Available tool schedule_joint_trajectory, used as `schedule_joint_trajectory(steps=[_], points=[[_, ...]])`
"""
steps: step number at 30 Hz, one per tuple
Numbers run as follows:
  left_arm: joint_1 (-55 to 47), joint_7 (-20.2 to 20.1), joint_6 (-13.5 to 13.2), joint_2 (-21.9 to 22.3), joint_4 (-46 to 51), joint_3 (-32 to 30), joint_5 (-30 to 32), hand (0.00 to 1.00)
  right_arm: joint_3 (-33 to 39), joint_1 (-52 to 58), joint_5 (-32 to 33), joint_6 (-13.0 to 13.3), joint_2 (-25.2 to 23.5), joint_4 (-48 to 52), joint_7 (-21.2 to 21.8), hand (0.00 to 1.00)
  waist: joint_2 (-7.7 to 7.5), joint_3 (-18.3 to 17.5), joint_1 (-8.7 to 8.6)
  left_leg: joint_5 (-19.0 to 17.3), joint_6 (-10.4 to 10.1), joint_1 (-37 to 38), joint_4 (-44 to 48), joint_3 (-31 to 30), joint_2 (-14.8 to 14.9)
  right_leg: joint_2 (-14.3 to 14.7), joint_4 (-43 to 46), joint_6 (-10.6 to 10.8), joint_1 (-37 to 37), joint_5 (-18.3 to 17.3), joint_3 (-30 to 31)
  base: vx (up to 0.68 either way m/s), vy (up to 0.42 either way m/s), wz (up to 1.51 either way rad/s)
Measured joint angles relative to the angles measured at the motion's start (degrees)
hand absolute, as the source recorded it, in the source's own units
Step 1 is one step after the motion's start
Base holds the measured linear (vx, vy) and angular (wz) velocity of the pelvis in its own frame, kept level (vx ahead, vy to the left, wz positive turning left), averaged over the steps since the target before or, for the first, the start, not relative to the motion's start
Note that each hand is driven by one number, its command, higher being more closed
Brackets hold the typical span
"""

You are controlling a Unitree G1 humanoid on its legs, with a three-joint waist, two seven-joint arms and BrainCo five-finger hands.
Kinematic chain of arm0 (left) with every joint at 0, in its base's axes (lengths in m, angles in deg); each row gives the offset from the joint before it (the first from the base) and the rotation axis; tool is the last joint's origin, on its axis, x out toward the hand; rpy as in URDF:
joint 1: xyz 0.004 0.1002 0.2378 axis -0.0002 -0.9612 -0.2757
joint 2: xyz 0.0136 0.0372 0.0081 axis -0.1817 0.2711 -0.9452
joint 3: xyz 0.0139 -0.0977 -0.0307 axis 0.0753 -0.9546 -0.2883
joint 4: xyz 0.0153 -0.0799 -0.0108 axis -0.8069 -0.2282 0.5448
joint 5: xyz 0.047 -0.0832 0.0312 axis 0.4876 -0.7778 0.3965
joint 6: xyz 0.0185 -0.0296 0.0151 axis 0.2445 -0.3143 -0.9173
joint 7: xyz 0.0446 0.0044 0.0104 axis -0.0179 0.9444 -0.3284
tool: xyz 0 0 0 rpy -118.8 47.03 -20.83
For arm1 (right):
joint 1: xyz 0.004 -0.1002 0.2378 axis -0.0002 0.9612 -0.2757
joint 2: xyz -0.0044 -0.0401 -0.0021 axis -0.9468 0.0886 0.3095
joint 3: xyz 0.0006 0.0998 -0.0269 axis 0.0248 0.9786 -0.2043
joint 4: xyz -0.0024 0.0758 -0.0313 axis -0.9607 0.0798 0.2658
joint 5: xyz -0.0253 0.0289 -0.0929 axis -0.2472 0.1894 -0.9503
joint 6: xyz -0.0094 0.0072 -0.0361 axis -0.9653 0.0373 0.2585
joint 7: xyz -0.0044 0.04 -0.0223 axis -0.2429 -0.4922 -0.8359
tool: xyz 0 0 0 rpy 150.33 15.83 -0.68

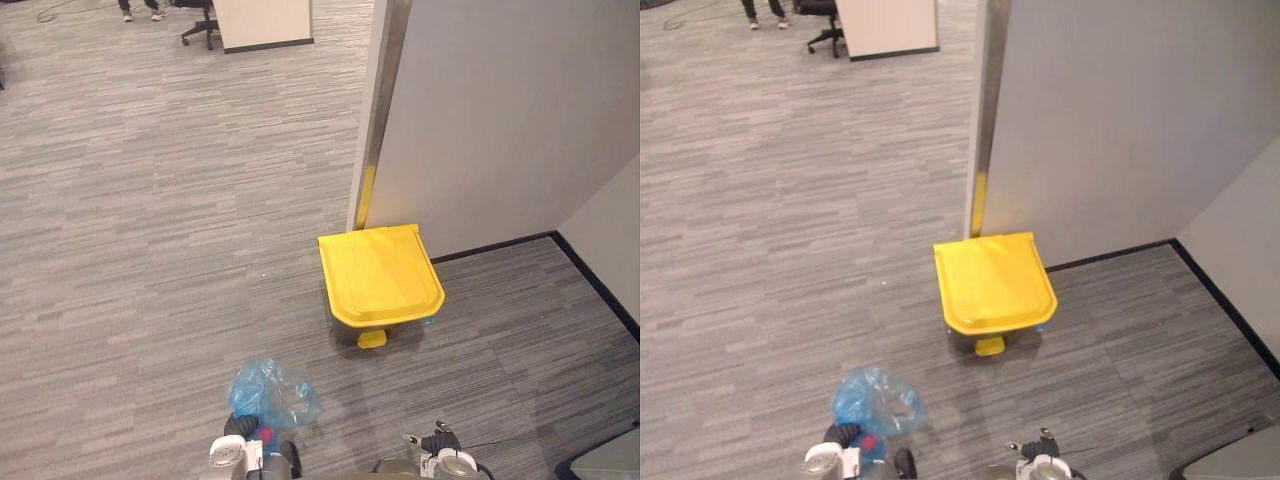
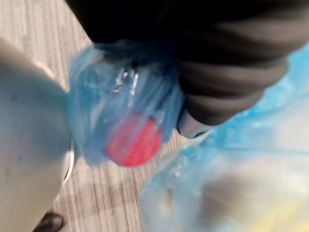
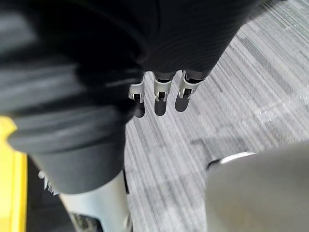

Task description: Gather rubbish on tea table into small bin, then transfer packed bag to large trash can.

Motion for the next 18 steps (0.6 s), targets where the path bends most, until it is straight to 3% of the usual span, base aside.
schedule_joint_trajectory(steps=[1, 4, 5, 7, 8, 9, 10, 11, 14, 15, 16, 18], points=[[0.02, 0.02, 0.03, -0.25, -0.08, 0.17, 0.00, 1.00, -0.03, -0.15, -0.02, 0.03, 0.01, 0.00, 0.01, 0.00, 0.04, 0.03, -0.02, -0.20, 0.34, 0.45, -0.25, -0.15, 0.02, -0.13, 1.76, 0.39, -0.63, 0.39, -0.22, 0.26, 0.109, -0.08], [0.49, 0.34, 0.03, -1.73, -0.37, 0.27, -0.05, 1.00, -1.20, -1.29, -0.05, 0.07, 0.81, -0.35, 0.04, 0.00, 1.31, 0.86, -0.15, -0.52, 0.67, 3.53, -3.10, -0.60, 1.77, 0.58, 6.87, -2.51, -5.71, -3.67, -5.85, 0.25, -0.003, -0.01], [0.47, 0.56, 0.02, -2.10, -0.42, 0.30, -0.06, 1.00, -1.88, -1.57, -0.07, 0.10, 1.05, -0.18, 0.04, 0.00, 1.67, 1.06, -0.16, -0.51, 0.60, 4.44, -3.07, -0.77, 3.13, 2.95, 2.97, -3.51, -7.21, -3.76, -6.82, 0.29, -0.110, 0.08], [-0.07, 0.69, -0.06, -2.95, -0.44, 0.94, -0.05, 1.00, -2.64, -0.89, -0.08, 0.11, 0.96, -0.03, 0.02, 0.00, 0.13, 0.36, -0.20, -0.54, 0.39, 4.92, -2.56, -1.63, 2.05, 4.54, -7.83, -5.43, -7.02, 4.15, -6.10, 0.26, -0.110, 0.19], [0.45, 0.92, 0.00, -1.84, -1.45, 1.00, -0.06, 1.00, -2.50, -0.80, -0.01, 0.31, 1.88, -0.33, 0.05, 0.00, 0.85, 0.26, -0.46, -1.80, -1.49, 6.12, -2.40, -3.33, 2.25, 4.72, -8.77, -7.20, -6.08, 5.91, -7.18, 0.27, -0.077, 0.22], [0.39, 0.78, -0.29, -0.12, -1.37, 0.91, -0.06, 1.00, -2.51, -0.81, -0.05, 0.39, 3.16, -0.71, -0.05, 0.00, 2.41, -0.43, -0.33, -1.86, -1.65, 5.54, -2.08, -3.73, 3.19, 5.55, -10.62, -7.45, -5.23, 6.07, -7.62, 0.26, -0.079, 0.18], [0.42, 0.77, -0.34, 0.35, -1.36, 0.81, -0.06, 1.00, -2.51, -0.89, -0.04, 0.39, 3.48, -0.93, -0.04, 0.00, 2.57, -0.34, -0.27, -1.86, -1.65, 5.23, -1.92, -3.72, 3.44, 5.76, -11.21, -7.45, -4.94, 6.07, -7.79, 0.29, -0.088, 0.12], [0.58, 0.70, -0.33, 1.40, -1.40, 0.75, -0.06, 1.00, -2.29, -0.99, 0.03, 0.33, 3.88, -1.30, 0.00, 0.00, 3.72, -0.37, -0.23, -1.67, -1.97, 5.18, -0.99, -3.82, 4.03, 6.23, -13.19, -7.46, -3.65, 6.06, -8.47, 0.18, -0.084, 0.11], [0.95, 0.22, -0.27, 1.83, -0.70, -0.40, -0.06, 1.00, -0.86, -0.56, 0.18, 0.38, 3.23, -1.37, -0.10, 0.00, 2.33, 0.64, -0.32, -1.64, -2.11, 2.88, 8.37, -3.70, 5.22, 5.94, -16.09, -7.52, 0.67, 6.07, -9.49, 0.17, -0.089, 0.20], [1.19, -0.06, -0.26, 1.99, -0.13, -0.99, -0.04, 1.00, -0.85, -0.34, 0.18, 0.38, 2.84, -1.31, -0.10, 0.00, 1.58, 1.16, -0.23, -1.26, -2.75, 1.50, 13.67, -3.66, 5.97, 5.58, -17.15, -7.56, 2.79, 6.09, -9.82, 0.15, -0.019, 0.17], [1.19, -0.32, -0.40, 2.30, 0.56, -1.01, -0.03, 1.00, -0.85, 0.12, 0.29, 0.37, 2.63, -1.07, -0.15, 0.00, 0.82, 1.41, 0.09, -3.47, -4.11, -0.89, 18.48, -2.67, 7.39, 5.23, -18.33, -7.67, 5.06, 6.15, -10.04, 0.11, 0.026, 0.07], [1.25, -0.41, -0.29, 2.79, 0.67, -0.98, -0.01, 1.00, -0.28, -0.06, 0.48, 0.37, 2.67, -0.58, -0.17, 0.00, 1.44, 1.13, 0.07, -4.14, -3.95, -2.43, 14.59, -1.81, 7.88, 4.93, -18.49, -7.62, 5.41, 6.17, -9.69, 0.09, 0.116, -0.10]])
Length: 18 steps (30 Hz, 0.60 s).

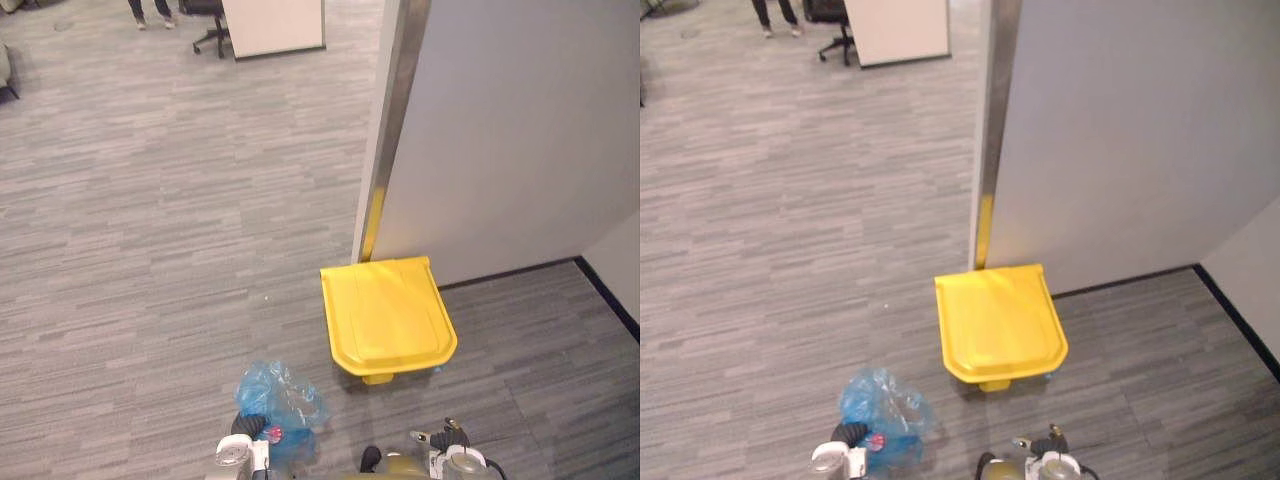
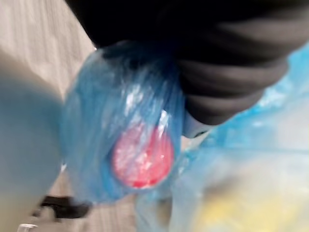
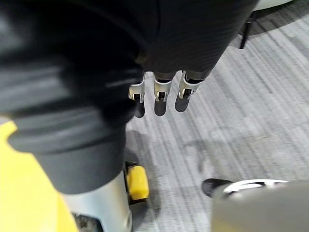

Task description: Gather rubbish on tea table into small bin, then transfer packed bag to large trash can.

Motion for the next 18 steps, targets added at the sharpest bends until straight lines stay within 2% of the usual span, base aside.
schedule_joint_trajectory(steps=[1, 3, 5, 7, 11, 18], points=[[0.01, -0.02, 0.04, 0.20, -0.06, 0.15, -0.01, 1.00, 0.01, 0.05, 0.04, -0.01, 0.01, 0.22, 0.02, 0.00, 0.81, -0.11, -0.10, 4.15, 0.20, -0.47, -7.50, -0.34, -0.14, 0.18, -0.08, 0.97, -0.14, 0.07, 0.23, 0.06, 0.157, -0.14], [0.02, 0.02, 0.05, 0.00, -0.34, 0.26, 0.00, 1.00, -0.01, 0.29, 0.06, -0.23, -0.16, 0.14, 0.01, 0.00, 1.00, -0.58, 0.06, 4.64, -0.48, 1.05, -11.13, -0.73, -1.38, 0.24, -1.15, 2.60, -0.20, 0.13, 1.29, 0.05, 0.110, -0.09], [-0.02, 0.00, 0.14, -1.12, -0.59, 1.03, 0.02, 1.00, -0.01, 0.22, 0.08, -0.29, -1.64, -0.31, 0.10, 0.00, -0.16, -0.80, -0.09, 6.25, 0.66, 2.48, -16.44, -0.01, -3.83, -1.03, -4.36, 4.28, -0.19, 1.89, 2.15, 0.03, 0.155, -0.09], [-0.14, 0.02, 0.21, -1.44, -0.77, 1.32, 0.03, 1.00, -0.01, 0.21, 0.02, -0.32, -1.63, -0.39, 0.06, 0.00, -0.24, -0.84, -0.09, 6.64, 1.22, 3.22, -17.77, 0.54, -4.86, -1.66, -5.39, 4.83, 0.08, 2.56, 2.78, 0.00, 0.128, -0.15], [-0.69, 0.09, 0.24, -2.79, -1.11, 2.42, 0.15, 1.00, -0.10, 0.08, -0.02, -0.30, -1.65, -0.50, 0.06, 0.00, -0.07, -0.93, -0.26, 7.05, 1.42, 4.59, -19.71, 1.47, -6.10, -1.95, -6.73, 5.26, 0.35, 3.48, 4.32, 0.02, 0.079, -0.20], [-1.65, 0.12, 0.22, -3.30, -2.08, 2.43, 0.17, 1.00, -0.17, -0.77, -0.24, -0.48, -1.10, -2.07, 0.05, 0.00, -0.21, -1.04, -0.11, 7.25, 1.44, 5.89, -21.41, 3.20, -6.13, -1.26, -6.97, 4.86, -0.49, 4.32, 6.92, 0.01, 0.014, -0.21]])
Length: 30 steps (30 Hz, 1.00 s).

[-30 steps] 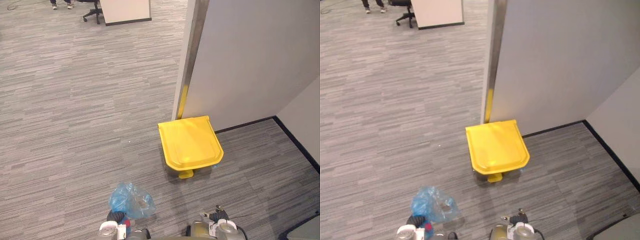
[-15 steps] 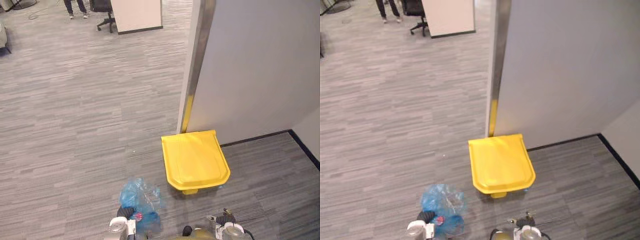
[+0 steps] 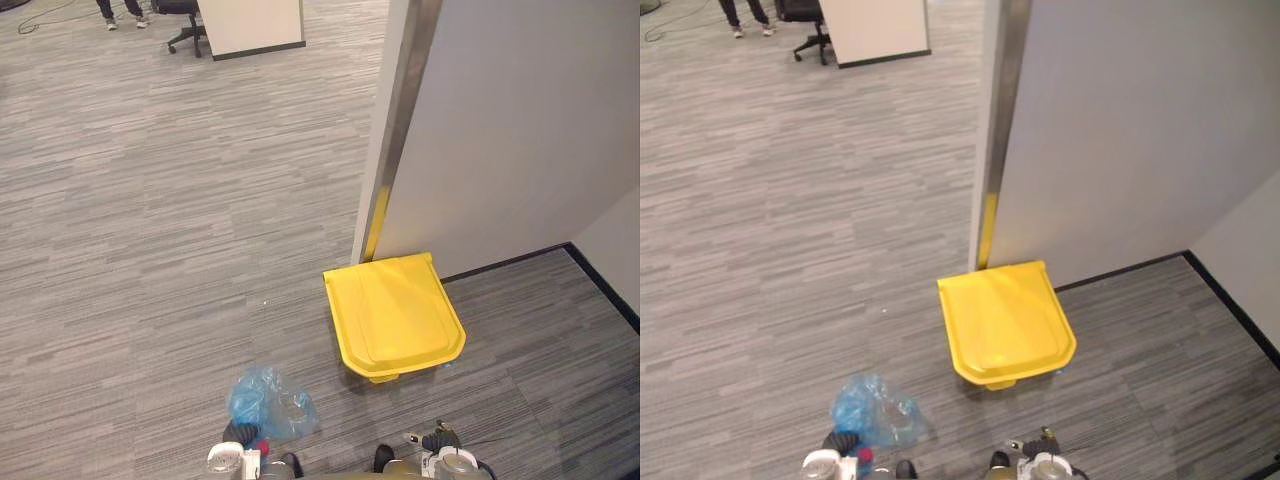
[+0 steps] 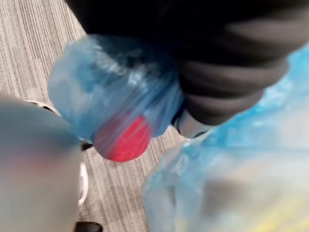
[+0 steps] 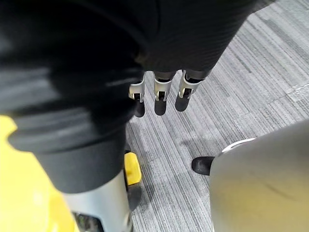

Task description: Gather rubbish on tea table into small bin, then transfer packed bag to large trash can.

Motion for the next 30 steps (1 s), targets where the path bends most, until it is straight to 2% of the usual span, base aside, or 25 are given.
schedule_joint_trajectory(steps=[2, 4, 5, 6, 7, 8, 10, 12, 13, 14, 15, 16, 17, 18, 19, 20, 21, 23, 26, 30], points=[[0.02, -0.01, -0.05, -0.16, 0.03, -0.01, -0.10, 1.00, 0.00, -0.54, -0.15, -0.01, 0.10, -0.01, 0.00, 0.00, -0.24, 0.17, 0.15, -0.22, 0.25, 0.10, 0.08, 0.69, -0.14, -0.15, 5.16, -0.27, -3.17, -1.29, 1.73, -0.03, 0.039, -0.40], [0.49, 0.00, -0.05, -0.37, -0.07, -0.01, -0.13, 1.00, 0.03, -1.36, -0.11, 0.07, 0.08, 0.42, 0.03, 0.00, -0.56, 1.48, -0.01, -1.04, 1.15, 1.73, 0.19, 1.15, -0.44, -0.58, 14.45, -0.11, -6.90, -2.78, 3.06, -0.07, 0.044, -0.34], [0.69, -0.02, -0.04, -0.62, -0.08, -0.01, -0.12, 1.00, 0.04, -1.81, -0.12, 0.07, 0.05, 0.43, 0.01, 0.00, -0.83, 2.00, -0.15, -1.54, 1.74, 2.66, 0.12, 1.11, -0.65, -1.13, 18.51, 0.22, -8.18, -3.07, 2.74, -0.15, 0.048, -0.24], [1.04, 0.02, -0.05, -0.66, 0.01, -0.04, -0.16, 1.00, 0.05, -2.13, -0.01, 0.23, 0.02, 0.64, -0.01, 0.00, -1.19, 3.03, -0.36, -3.07, 3.04, 4.42, -0.01, 1.01, -0.94, -2.88, 26.27, 0.94, -11.77, -3.85, 1.25, -0.13, 0.042, -0.13], [1.14, 0.04, -0.07, -0.57, 0.04, -0.10, -0.18, 1.00, 0.05, -2.37, 0.00, 0.26, -0.05, 0.83, 0.01, 0.00, -1.24, 3.22, -0.36, -3.41, 3.08, 4.90, 0.12, 1.00, -1.05, -3.39, 27.44, 1.17, -12.36, -4.84, 0.19, -0.09, 0.047, -0.20], [1.17, 0.27, -0.06, -0.71, 0.00, -0.28, -0.30, 1.00, 0.01, -2.33, -0.02, 0.16, -0.10, 0.77, 0.06, 0.00, -1.66, 3.30, -0.26, -4.65, 3.19, 5.67, 0.82, 0.98, -0.98, -3.73, 26.36, 0.76, -13.59, -5.59, -2.06, -0.02, 0.052, -0.16], [1.30, 0.30, -0.07, -0.71, -0.05, -0.23, -0.27, 1.00, 0.03, -2.48, -0.01, 0.16, -0.13, 1.31, 0.05, 0.00, -1.59, 3.38, -0.22, -5.55, 3.07, 5.59, 1.91, 1.09, -0.38, -3.37, 22.47, 0.70, -15.75, -4.24, -3.95, 0.02, 0.042, -0.11], [2.06, 0.35, -0.07, -0.84, 0.04, -0.46, -0.23, 1.00, -0.01, -2.51, 0.00, 0.11, -0.43, 3.78, -0.05, 0.00, -1.71, 5.12, -0.08, -7.46, 2.46, 5.55, 5.42, 1.42, 1.05, -2.20, 9.56, 1.01, -17.96, 2.20, -7.04, 0.14, -0.013, 0.01], [2.24, 0.39, -0.09, -0.94, 0.11, -0.93, -0.24, 1.00, -0.03, -2.48, -0.01, -0.06, -0.58, 4.32, -0.10, 0.00, -2.21, 5.51, 0.04, -8.12, 1.91, 5.43, 6.42, 1.66, 1.01, -2.22, 7.62, 0.97, -17.96, 2.70, -7.18, 0.25, -0.137, 0.06], [2.64, 0.60, -0.14, -1.18, 0.16, -2.35, -0.24, 1.00, -0.05, -2.15, -0.07, -0.10, -1.08, 4.83, -0.24, 0.00, -3.45, 6.29, 0.16, -10.80, 0.80, 5.62, 10.55, 1.98, 1.02, -2.68, 6.35, 0.80, -18.32, 2.24, -7.53, 0.31, -0.222, 0.06], [3.10, 1.26, -0.16, -1.24, 0.15, -2.75, -0.25, 1.00, 0.04, -1.91, -0.13, -0.08, -1.60, 5.19, -0.48, 0.00, -4.47, 6.72, 0.20, -14.33, -0.93, 5.61, 15.57, 1.16, 1.31, -2.78, 6.18, -0.24, -17.34, 1.84, -7.04, 0.34, -0.237, -0.02], [3.51, 1.44, -0.13, -0.82, 0.08, -2.81, -0.25, 1.00, 0.02, -2.36, -0.20, -0.09, -1.51, 5.21, -0.60, 0.00, -3.87, 7.14, 0.38, -15.31, -1.42, 5.60, 17.04, 0.99, 1.87, -2.44, 7.17, -0.27, -17.46, 2.10, -7.17, 0.30, -0.190, -0.05], [3.89, 1.49, -0.18, 0.57, 0.22, -2.78, -0.27, 1.00, 0.08, -3.05, -0.25, -0.18, -0.91, 5.69, -0.80, 0.00, -1.31, 7.39, 0.51, -17.07, -1.93, 4.33, 18.86, 0.48, 4.27, -0.83, 9.32, -0.31, -18.48, 1.28, -7.48, 0.27, -0.150, 0.10], [4.81, 1.48, -0.23, 1.36, 0.90, -2.70, -0.26, 1.00, 0.21, -3.04, -0.25, -0.42, -1.18, 7.30, -0.91, 0.00, -0.73, 7.74, 0.34, -17.85, -2.25, 3.53, 18.87, -0.73, 4.79, -0.50, 11.88, -0.41, -20.06, 1.20, -7.15, 0.24, -0.153, 0.24], [5.12, 1.47, -0.23, 1.66, 1.16, -2.70, -0.26, 1.00, 0.26, -3.04, -0.25, -0.43, -1.22, 7.69, -0.92, 0.00, -0.76, 7.99, 0.36, -18.02, -2.49, 3.53, 18.83, -1.25, 4.98, -0.32, 13.13, -0.65, -20.43, 0.79, -7.06, 0.21, -0.155, 0.42], [5.50, 1.45, -0.29, 2.35, 1.45, -2.81, -0.25, 1.00, 0.85, -2.99, -0.26, -0.43, -1.33, 8.13, -0.90, 0.00, -0.89, 8.09, 0.59, -18.55, -3.01, 3.58, 18.82, -2.90, 5.75, 0.25, 16.90, -1.41, -21.64, -1.21, -6.92, 0.16, -0.123, 0.33], [5.51, 1.43, -0.30, 2.58, 1.57, -2.90, -0.25, 1.00, 1.06, -2.92, -0.27, -0.46, -1.52, 8.41, -0.89, 0.00, -0.90, 8.06, 0.66, -18.78, -3.29, 3.72, 18.78, -3.82, 6.18, 0.33, 18.85, -1.28, -22.10, -2.81, -7.26, 0.20, -0.137, 0.44], [6.16, 1.34, -0.28, 2.73, 1.61, -3.60, -0.23, 1.00, 1.16, -2.36, -0.27, -0.57, -2.18, 9.35, -0.88, 0.00, -1.76, 7.52, 1.34, -19.01, -3.65, 3.55, 17.90, -6.83, 6.66, -0.35, 26.44, -1.33, -25.01, -9.21, -8.58, 0.22, -0.132, 0.44], [7.40, 1.28, -0.35, 2.95, 1.56, -4.53, -0.24, 1.00, 0.11, -3.10, -0.35, -0.65, -1.95, 9.18, -0.73, 0.00, -1.37, 7.38, 2.64, -18.05, -4.43, 1.02, 16.41, -11.77, 7.29, -0.17, 28.58, -1.06, -27.56, -11.31, -10.72, 0.19, -0.112, 0.24], [8.01, 1.06, -0.41, 3.40, 1.72, -4.58, -0.22, 1.00, -4.02, -4.82, -2.66, -1.05, -1.12, 8.50, -0.18, 0.00, -1.10, 7.16, 2.40, -13.48, -4.54, -0.06, 12.37, -13.23, 7.95, -0.93, 27.57, -1.88, -28.13, -10.85, -13.01, 0.10, -0.133, 0.32]])
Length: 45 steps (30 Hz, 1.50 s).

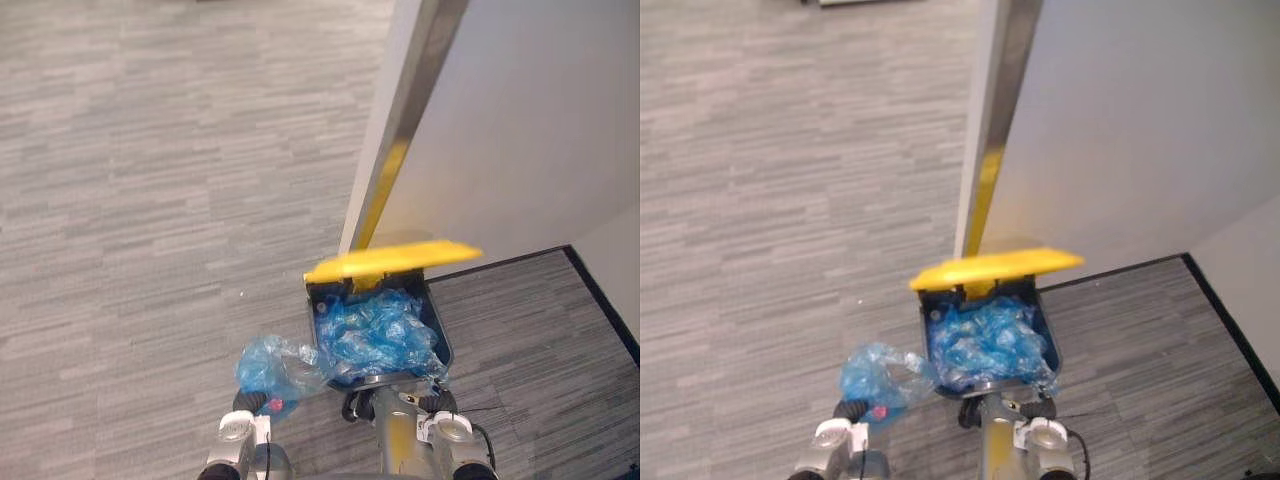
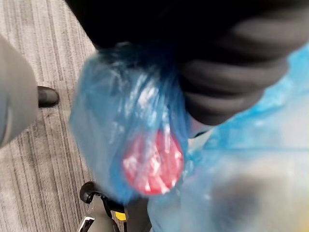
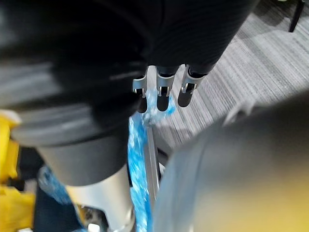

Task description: Gather rubbish on tea table into small bin, then transfer packed bag to large trash can.

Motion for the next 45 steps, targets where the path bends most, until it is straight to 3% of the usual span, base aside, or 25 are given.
schedule_joint_trajectory(steps=[2, 7, 8, 9, 11, 13, 15, 16, 17, 18, 20, 21, 22, 23, 24, 25, 26, 28, 29, 31, 45], points=[[0.09, -0.04, -0.01, -0.09, 0.01, 0.00, -0.01, 1.00, -4.08, -2.83, -0.02, -0.09, 0.31, -1.74, 0.46, 0.00, 0.03, 0.00, 0.09, 2.45, -0.60, -0.56, -2.69, -1.53, 0.37, 0.02, -1.07, -0.34, -0.37, 0.49, -0.88, 0.00, -0.135, 0.28], [0.58, 0.14, -0.15, -0.94, 1.60, 0.65, -0.06, 1.00, -11.94, -12.43, -1.76, 0.02, 2.87, -0.70, 0.61, 0.00, 0.24, -0.85, 0.88, 4.30, -2.51, -5.88, -6.84, -5.49, 0.86, 0.06, -3.24, -0.77, -4.76, 1.80, -3.65, -0.13, -0.138, 0.33], [0.62, 0.32, -0.16, -1.18, 1.78, 0.77, -0.13, 1.00, -12.41, -14.38, -1.80, 0.03, 3.28, -0.71, 0.55, 0.00, 0.25, -0.84, 0.90, 4.49, -1.99, -6.46, -7.00, -5.93, 0.89, 0.14, -4.15, -0.50, -4.85, 1.78, -4.02, -0.20, -0.192, 0.31], [0.58, 0.50, -0.29, -2.12, 3.08, 2.23, -0.66, 1.00, -13.19, -18.50, -1.75, 0.23, 4.22, -0.66, 0.40, 0.00, 0.21, -0.82, 0.87, 3.90, 0.97, -8.15, -5.31, -6.30, 0.98, 1.05, -6.19, 0.19, -4.76, 2.16, -3.72, -0.17, -0.164, 0.22], [0.19, 0.59, -0.91, -2.76, 4.92, 2.96, -1.32, 1.00, -14.02, -23.16, -1.44, 0.41, 5.98, -0.55, 0.21, 0.00, 0.61, -0.61, 0.91, 2.23, 4.14, -11.65, -1.38, -7.12, 1.68, 2.85, -8.15, 0.80, -4.77, 3.08, -2.45, -0.19, -0.159, 0.17], [0.03, 1.43, -1.97, -3.93, 6.97, 3.62, -2.92, 1.00, -14.07, -27.33, 0.41, 0.50, 8.08, -0.53, -0.14, 0.00, 0.18, -0.23, 0.88, 2.43, 3.08, -11.96, -2.67, -8.31, 1.83, 3.86, -10.07, 0.32, -4.68, 5.03, -1.22, -0.21, -0.173, 0.32], [-0.21, 1.75, -2.60, -4.53, 9.57, 4.43, -4.49, 1.00, -13.98, -31.53, 1.99, 0.61, 11.10, -0.53, -1.13, 0.00, -0.57, 0.04, 1.05, 2.07, 1.05, -14.35, 2.66, -8.68, 0.11, 4.00, -13.81, -0.53, -4.51, 5.99, -1.23, -0.15, -0.087, 0.08], [-0.30, 1.75, -2.91, -4.62, 10.27, 4.61, -5.11, 1.00, -13.95, -33.74, 2.91, 0.52, 12.62, -0.36, -1.31, 0.00, -0.62, 0.07, 0.92, 1.70, 1.16, -16.50, 8.23, -7.80, -2.06, 4.26, -16.14, -0.12, -4.45, 7.15, -1.26, -0.20, -0.058, -0.27], [-0.36, 1.76, -3.20, -4.64, 10.83, 5.02, -5.61, 1.00, -13.94, -35.19, 3.36, 0.55, 14.09, 0.75, -1.63, 0.00, -0.39, 0.26, 0.77, 0.08, 3.62, -17.64, 10.14, -5.56, -3.11, 4.97, -16.99, 1.04, -4.44, 7.83, -1.07, -0.20, -0.046, -0.22], [-0.28, 1.74, -3.47, -5.01, 11.21, 5.25, -5.69, 1.00, -13.87, -35.80, 4.18, 0.59, 14.76, 1.38, -1.96, 0.00, -0.29, 0.62, 0.64, -1.93, 4.17, -17.28, 9.07, -5.16, -2.49, 5.54, -17.15, 1.40, -4.43, 8.02, -0.67, -0.18, -0.048, -0.01], [0.79, 1.72, -3.65, -6.99, 12.21, 6.58, -6.39, 1.00, -12.09, -37.27, 6.97, 0.46, 16.34, 1.54, -3.09, 0.00, -3.15, 2.90, 0.37, -1.42, 2.51, -15.20, 5.58, -6.11, -3.04, 6.50, -20.66, 2.36, -2.26, 8.96, 1.63, -0.16, -0.088, 0.27], [0.40, 1.69, -3.65, -7.23, 12.73, 7.08, -6.74, 1.00, -11.77, -37.59, 7.42, 0.46, 16.53, 1.58, -3.29, 0.00, -3.23, 2.98, 0.44, -0.99, 2.55, -14.93, 4.30, -6.74, -2.88, 6.90, -21.87, 4.45, -1.74, 7.76, 1.08, -0.16, -0.151, 0.04], [-0.09, 1.68, -3.74, -6.63, 14.06, 7.89, -6.81, 1.00, -11.66, -39.19, 8.15, 0.43, 17.02, 1.87, -3.46, 0.00, -0.84, 4.06, 1.59, 0.17, 2.98, -14.42, 1.71, -7.13, -0.26, 7.54, -15.90, 4.18, -3.64, 5.25, 0.82, -0.09, -0.132, 0.11], [-0.20, 1.55, -3.80, -6.48, 15.12, 7.94, -6.85, 1.00, -11.41, -40.56, 9.37, 0.41, 17.60, 2.15, -3.93, 0.00, -0.80, 4.53, 0.77, 1.02, 2.14, -14.29, 0.47, -7.87, 0.26, 7.03, -1.94, -3.97, -7.81, 7.71, 7.88, -0.06, -0.109, 0.53], [-0.62, 1.60, -3.83, -6.74, 16.02, 8.02, -6.99, 1.00, -11.01, -40.67, 10.01, 0.41, 17.53, 2.30, -4.41, 0.00, -1.91, 4.26, -0.45, 2.36, 1.19, -14.14, -1.18, -9.00, -1.25, 4.59, -3.60, -1.66, -4.81, 6.76, 12.01, 0.04, -0.152, 0.62], [-2.00, 1.70, -3.96, -6.37, 17.07, 8.75, -7.44, 1.00, -10.58, -41.64, 11.40, 0.46, 17.61, 2.29, -4.56, 0.00, -2.37, 4.45, 0.79, 3.02, -1.18, -13.46, -0.39, -9.08, -1.01, 3.02, -7.79, -0.68, -3.08, 10.66, 9.61, 0.06, -0.138, -0.07], [-2.74, 1.55, -4.15, -6.36, 17.89, 9.71, -7.84, 1.00, -10.56, -43.13, 12.07, 0.80, 17.24, 3.25, -4.46, 0.00, -1.44, 4.48, 1.96, 3.23, -1.29, -14.10, 1.78, -9.02, -0.51, 4.52, -10.07, -1.48, -3.01, 12.47, 8.51, 0.09, -0.176, -0.40], [-2.69, 1.55, -3.89, -6.26, 18.99, 11.48, -7.96, 1.00, -10.03, -43.13, 13.15, 1.17, 17.28, 3.18, -4.51, 0.00, -1.56, 4.72, 0.99, 3.69, -0.63, -14.14, 1.30, -8.59, -0.39, 4.50, -10.56, -2.76, -2.48, 14.08, 7.14, 0.08, -0.058, -0.14], [-3.09, 1.48, -3.90, -6.10, 20.41, 12.31, -7.96, 1.00, -9.91, -43.14, 13.83, 1.18, 17.34, 3.21, -4.51, 0.00, -1.52, 4.75, 0.54, 3.98, -1.18, -13.90, 0.53, -8.21, -0.34, 4.31, -10.17, -3.96, -2.43, 14.91, 6.89, 0.08, 0.011, -0.02], [-2.54, 1.40, -3.91, -5.47, 23.86, 13.42, -8.51, 1.00, -9.33, -42.95, 14.00, 1.18, 17.41, 3.21, -4.61, 0.00, -1.45, 4.80, 0.08, 4.62, -2.43, -13.27, 0.10, -7.22, -0.49, 4.00, -9.75, -3.98, -2.17, 14.94, 7.22, 0.07, 0.069, -0.01], [0.97, -2.60, -7.04, -7.56, 51.72, 26.41, -17.04, 1.00, -10.68, -40.04, 14.10, 1.34, 17.43, 3.34, -4.06, 0.00, -1.32, 4.96, -0.46, 3.87, -1.14, -12.22, 1.81, -6.83, -2.62, 2.56, -14.80, -1.47, 2.71, 17.70, 8.09, 0.02, 0.067, 0.04]])
